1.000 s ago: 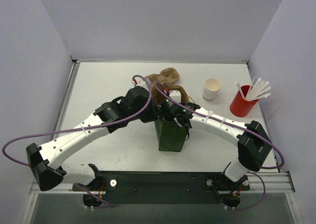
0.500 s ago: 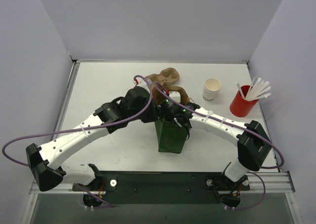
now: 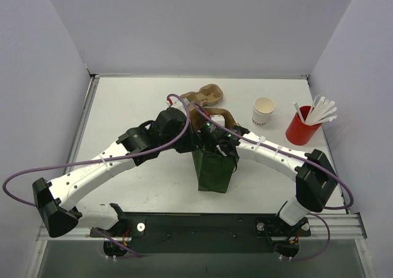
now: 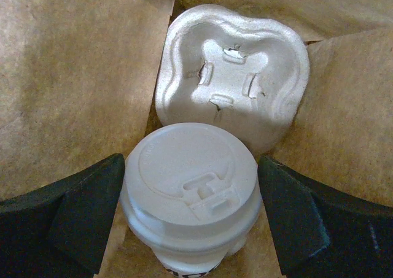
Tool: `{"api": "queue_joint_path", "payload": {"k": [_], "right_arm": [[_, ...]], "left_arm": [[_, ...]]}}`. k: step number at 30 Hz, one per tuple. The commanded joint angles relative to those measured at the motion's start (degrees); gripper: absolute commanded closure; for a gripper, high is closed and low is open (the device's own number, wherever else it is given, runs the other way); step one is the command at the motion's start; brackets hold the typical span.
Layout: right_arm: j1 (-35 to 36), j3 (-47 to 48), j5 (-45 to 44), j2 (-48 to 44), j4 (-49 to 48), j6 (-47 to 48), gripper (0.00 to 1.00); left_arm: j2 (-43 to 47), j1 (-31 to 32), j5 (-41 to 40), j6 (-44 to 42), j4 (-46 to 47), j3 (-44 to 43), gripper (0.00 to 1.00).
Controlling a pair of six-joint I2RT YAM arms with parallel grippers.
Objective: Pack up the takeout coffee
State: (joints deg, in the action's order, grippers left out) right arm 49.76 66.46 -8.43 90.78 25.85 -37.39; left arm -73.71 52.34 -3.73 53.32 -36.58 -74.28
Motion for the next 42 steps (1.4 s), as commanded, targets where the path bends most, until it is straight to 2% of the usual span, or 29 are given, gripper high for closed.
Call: {"api": "queue_joint_path", "payload": {"k": [1,42], "right_arm": [[-0.4,0.6,3.0,1.1,8.9,1.1,0.16],[-2.0,3.5,3.4,-0.1,11.9,0.6,0.12]], "left_arm": [[2.0,-0.8,-2.5,-1.0,4.6,-0.3,1.0],[2.0,-0.9,-3.0,-1.3,4.0,-0.3,1.0]]}}
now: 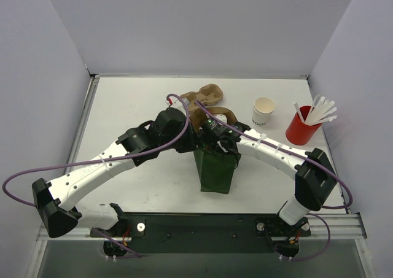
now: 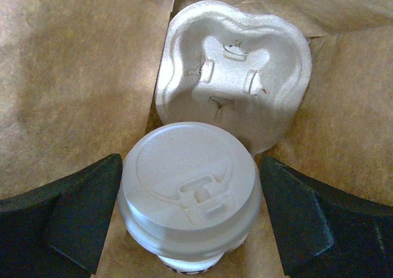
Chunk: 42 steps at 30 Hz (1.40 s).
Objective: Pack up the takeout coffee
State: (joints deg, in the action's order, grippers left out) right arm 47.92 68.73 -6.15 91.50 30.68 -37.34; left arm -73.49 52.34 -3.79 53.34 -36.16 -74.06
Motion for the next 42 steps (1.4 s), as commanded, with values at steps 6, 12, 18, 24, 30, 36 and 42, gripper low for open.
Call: {"api": "queue_joint_path", "payload": {"k": [6,12,18,24,30,36,42], "right_arm": [[-0.4,2.4,0.7,-1.1,7.6,0.4,0.12],[-0.5,4.7,0.3,0.3,8.0,0.7,0.12],[-0.8,6.2,0.3,1.9,8.0,1.0,0.12],[-0.8,7.5,0.8,2.6,8.8,0.9,0.12],[-0.8,8.3,1.1,2.8,9.9,0.7,0.12],[-0.8,9.2,1.9,3.1,10.7,0.5,0.12],[-0.8,10.3,2.5,3.3,11.8,0.3,0.12]], "left_arm": [[1.9,-0.8,-2.8,-1.5,3.6,-0.6,1.0],[1.3,-0.9,-2.1,-2.8,4.1,-1.0,1.0],[1.6,-0.8,-1.3,-3.9,3.9,-1.3,1.0],[1.4,-0.8,-1.5,-4.4,3.7,-1.0,1.0],[1.8,-0.7,-1.6,-4.6,4.2,-0.6,1.0],[1.9,-0.8,-1.7,-4.9,4.2,-0.5,1.0],[2.0,-0.7,-1.9,-5.1,4.2,-0.1,1.0]]}}
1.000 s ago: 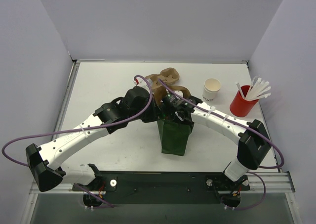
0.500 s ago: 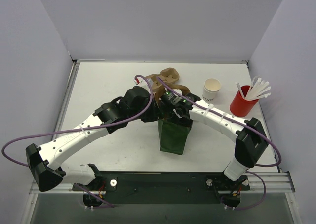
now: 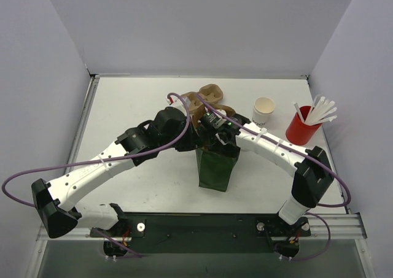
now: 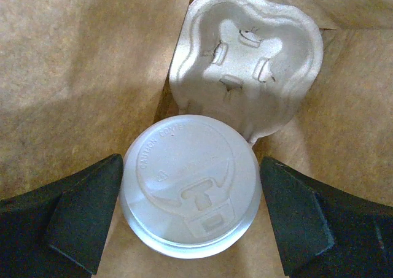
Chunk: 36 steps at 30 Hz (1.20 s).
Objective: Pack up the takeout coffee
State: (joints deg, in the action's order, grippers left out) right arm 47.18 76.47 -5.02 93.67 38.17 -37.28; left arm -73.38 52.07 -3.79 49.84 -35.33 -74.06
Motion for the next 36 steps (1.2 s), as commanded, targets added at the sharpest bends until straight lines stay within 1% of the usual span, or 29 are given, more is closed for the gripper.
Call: {"api": "queue_joint_path", "payload": {"k": [1,18,36], "right_arm": [[-0.2,2.6,1.7,1.3,4.5,0.4,0.12],[-0.2,3.0,2.9,1.4,5.9,0.5,0.12],[-0.1,2.9,1.9,0.8,5.9,1.0,0.1]], "left_arm": [[1.9,-0.6,-1.9,-1.6,3.3,-0.2,1.0],[2.0,-0.5,-2.7,-1.9,3.2,-0.1,1.0],[2.1,-0.6,-2.9,-1.6,3.2,-0.2,1.0]]}}
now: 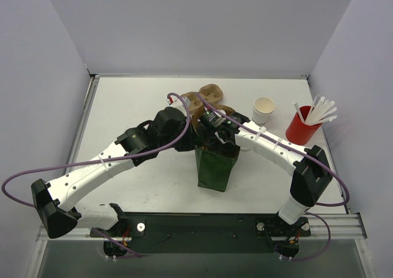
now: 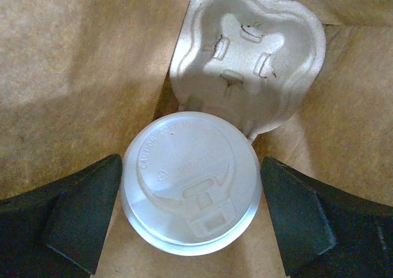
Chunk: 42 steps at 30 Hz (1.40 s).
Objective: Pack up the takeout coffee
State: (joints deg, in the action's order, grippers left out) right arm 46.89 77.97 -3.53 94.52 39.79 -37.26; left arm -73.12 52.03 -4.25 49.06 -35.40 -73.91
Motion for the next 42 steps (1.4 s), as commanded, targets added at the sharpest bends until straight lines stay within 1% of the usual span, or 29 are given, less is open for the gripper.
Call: {"api": "queue_joint_path", "payload": {"k": [1,16,42], "right_arm": [[0.2,1.4,0.6,0.0,4.2,1.0,0.09],[0.1,1.3,0.9,-0.7,4.2,1.2,0.07],[0.0,2.2,0.2,-3.3,4.4,0.3,0.05]], "left_arm": [[1.8,-0.5,-2.4,-0.8,3.1,-0.4,1.0],[2.0,-0.5,-2.7,-0.3,2.9,-0.4,1.0],[1.8,-0.4,-3.6,0.1,2.1,-0.8,1.0]]}}
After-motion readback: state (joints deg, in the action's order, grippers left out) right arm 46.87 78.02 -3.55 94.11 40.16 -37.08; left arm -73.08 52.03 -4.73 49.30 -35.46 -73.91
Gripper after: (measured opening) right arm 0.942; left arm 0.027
